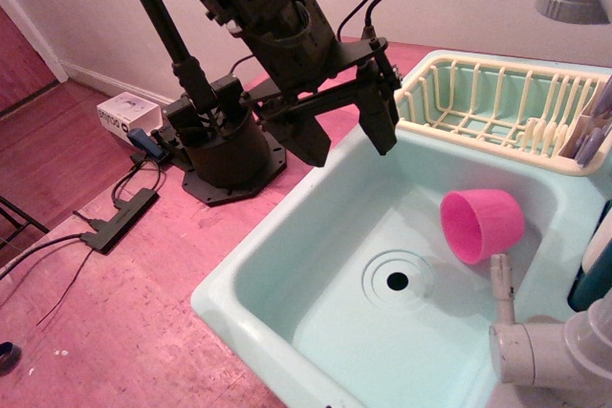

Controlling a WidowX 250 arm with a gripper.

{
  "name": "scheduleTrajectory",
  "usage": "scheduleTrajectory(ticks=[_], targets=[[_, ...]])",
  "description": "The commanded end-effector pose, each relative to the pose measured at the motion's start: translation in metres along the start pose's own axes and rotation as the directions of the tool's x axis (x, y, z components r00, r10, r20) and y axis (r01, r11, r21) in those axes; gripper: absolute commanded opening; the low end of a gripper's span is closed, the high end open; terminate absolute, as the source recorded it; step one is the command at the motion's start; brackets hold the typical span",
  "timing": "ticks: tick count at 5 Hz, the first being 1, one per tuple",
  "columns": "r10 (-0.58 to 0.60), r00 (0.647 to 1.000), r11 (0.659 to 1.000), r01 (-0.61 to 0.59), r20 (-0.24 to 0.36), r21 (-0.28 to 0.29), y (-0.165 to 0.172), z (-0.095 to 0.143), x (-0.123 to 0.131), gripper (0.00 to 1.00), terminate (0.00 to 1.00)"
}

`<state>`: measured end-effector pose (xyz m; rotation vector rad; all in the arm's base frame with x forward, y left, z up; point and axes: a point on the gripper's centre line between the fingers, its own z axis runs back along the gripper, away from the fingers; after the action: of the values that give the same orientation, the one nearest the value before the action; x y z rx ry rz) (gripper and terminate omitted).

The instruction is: Flip cup upright

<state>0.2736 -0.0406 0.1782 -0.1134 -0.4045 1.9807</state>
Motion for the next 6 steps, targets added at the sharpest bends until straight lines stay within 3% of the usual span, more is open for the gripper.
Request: scheduleTrajectory(ticks=[1,2,5,6], targets=[[0.000,1.000,1.000,0.000,0.000,0.000,0.000,0.000,0.000,1.00,0.00],[0.037,0.999,0.997,-0.036,0.006,-0.062,-0.022,-0.019,-0.007,1.00,0.00],[0.033,0.999,0.993,-0.031,0.015,-0.112,-0.053,-0.050,-0.015,1.00,0.00],[-0.001,1.000,0.995,0.002,0.006,-0.104,-0.057,-0.064,-0.016,1.00,0.00]])
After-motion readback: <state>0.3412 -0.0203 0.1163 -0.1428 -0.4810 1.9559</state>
